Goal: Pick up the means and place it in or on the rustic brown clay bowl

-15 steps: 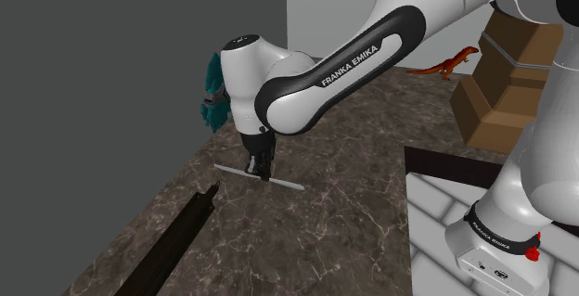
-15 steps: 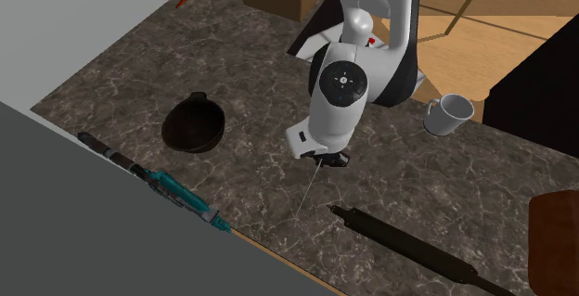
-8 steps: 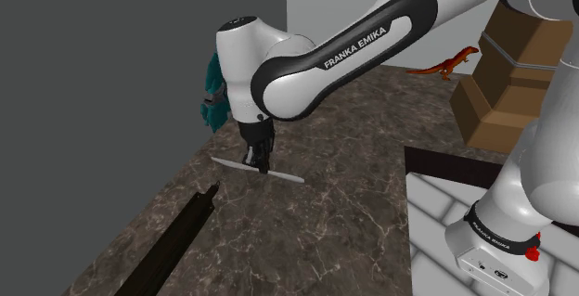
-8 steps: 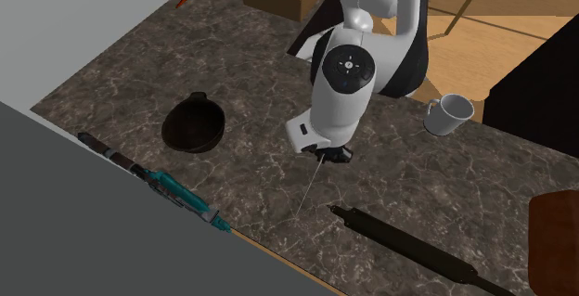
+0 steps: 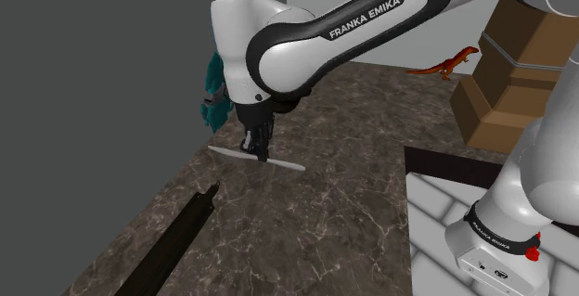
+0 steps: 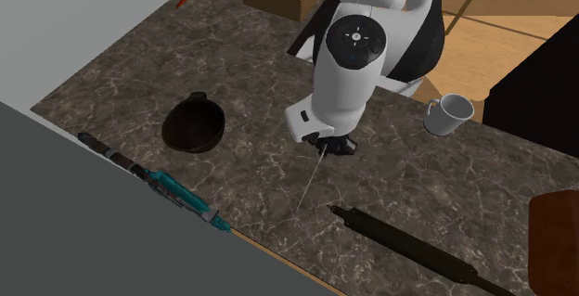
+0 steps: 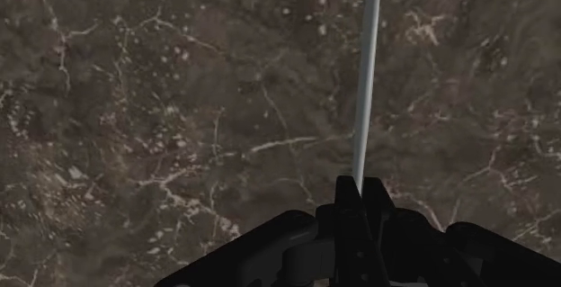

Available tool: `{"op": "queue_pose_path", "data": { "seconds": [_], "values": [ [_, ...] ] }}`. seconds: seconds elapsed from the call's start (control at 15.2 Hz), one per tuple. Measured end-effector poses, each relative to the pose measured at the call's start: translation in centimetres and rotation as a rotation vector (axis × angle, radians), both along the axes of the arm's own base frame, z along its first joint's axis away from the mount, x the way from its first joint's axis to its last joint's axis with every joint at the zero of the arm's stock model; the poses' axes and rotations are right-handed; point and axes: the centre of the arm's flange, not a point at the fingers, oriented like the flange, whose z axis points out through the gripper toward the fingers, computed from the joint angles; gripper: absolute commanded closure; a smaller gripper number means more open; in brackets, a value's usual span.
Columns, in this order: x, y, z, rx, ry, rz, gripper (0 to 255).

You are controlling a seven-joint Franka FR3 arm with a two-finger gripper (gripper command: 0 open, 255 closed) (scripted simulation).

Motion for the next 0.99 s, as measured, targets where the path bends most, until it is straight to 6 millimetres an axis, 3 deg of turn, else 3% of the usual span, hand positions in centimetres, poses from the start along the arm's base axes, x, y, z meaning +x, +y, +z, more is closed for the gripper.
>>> {"op": "queue_pose_path", "data": {
  "seconds": [0.99],
  "values": [
    [0.0, 0.0, 7.9, 0.0, 0.0, 0.0, 255]
  ]
}}
